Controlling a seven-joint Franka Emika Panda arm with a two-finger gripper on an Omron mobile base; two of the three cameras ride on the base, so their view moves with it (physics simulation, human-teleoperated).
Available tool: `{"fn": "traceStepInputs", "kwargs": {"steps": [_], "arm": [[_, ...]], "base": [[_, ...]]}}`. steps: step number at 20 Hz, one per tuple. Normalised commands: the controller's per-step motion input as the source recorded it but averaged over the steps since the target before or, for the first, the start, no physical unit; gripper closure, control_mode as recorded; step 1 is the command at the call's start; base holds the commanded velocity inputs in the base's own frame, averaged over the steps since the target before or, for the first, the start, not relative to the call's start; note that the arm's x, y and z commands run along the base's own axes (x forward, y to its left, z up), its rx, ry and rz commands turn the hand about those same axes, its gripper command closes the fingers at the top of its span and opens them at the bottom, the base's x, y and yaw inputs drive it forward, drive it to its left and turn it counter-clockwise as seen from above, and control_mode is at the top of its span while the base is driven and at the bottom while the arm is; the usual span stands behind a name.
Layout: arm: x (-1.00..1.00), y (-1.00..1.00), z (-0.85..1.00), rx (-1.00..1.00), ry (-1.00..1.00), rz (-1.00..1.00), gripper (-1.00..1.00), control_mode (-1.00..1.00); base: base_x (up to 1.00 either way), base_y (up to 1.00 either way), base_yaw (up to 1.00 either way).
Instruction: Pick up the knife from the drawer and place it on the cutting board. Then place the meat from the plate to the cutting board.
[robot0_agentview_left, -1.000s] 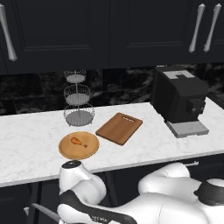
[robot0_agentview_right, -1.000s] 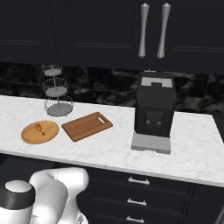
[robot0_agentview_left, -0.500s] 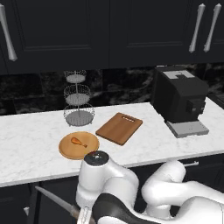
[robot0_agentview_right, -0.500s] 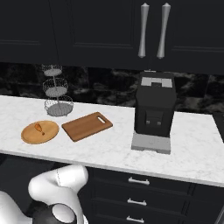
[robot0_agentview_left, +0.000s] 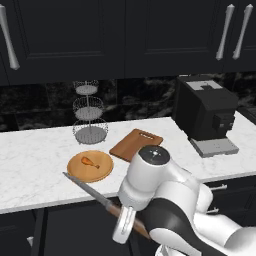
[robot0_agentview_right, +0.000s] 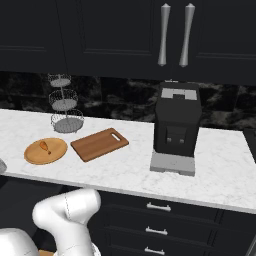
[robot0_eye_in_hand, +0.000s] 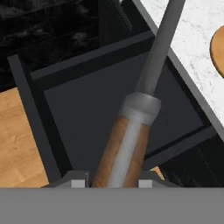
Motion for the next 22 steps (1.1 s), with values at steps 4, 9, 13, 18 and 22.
{"fn": "traceStepInputs", "kwargs": {"steps": [4,9,13,18,22], "arm": [[0.25,-0.62,0.47,0.01,-0.07,-0.22,1.0,-1.0],[0.18,-0.74,0.22,0.03,-0.05,-0.27,1.0,-1.0],[0.03,-0.87,0.07,0.05,-0.01,-0.3,1.0,-1.0],[0.12,-0.79,0.31,0.06,-0.01,-0.25,1.0,-1.0],[0.27,-0.69,0.44,0.05,-0.08,-0.17,1.0,-1.0]], "base": [[0.0,0.0,0.0],[0.0,0.0,0.0],[0.0,0.0,0.0],[0.0,0.0,0.0],[0.0,0.0,0.0]]}}
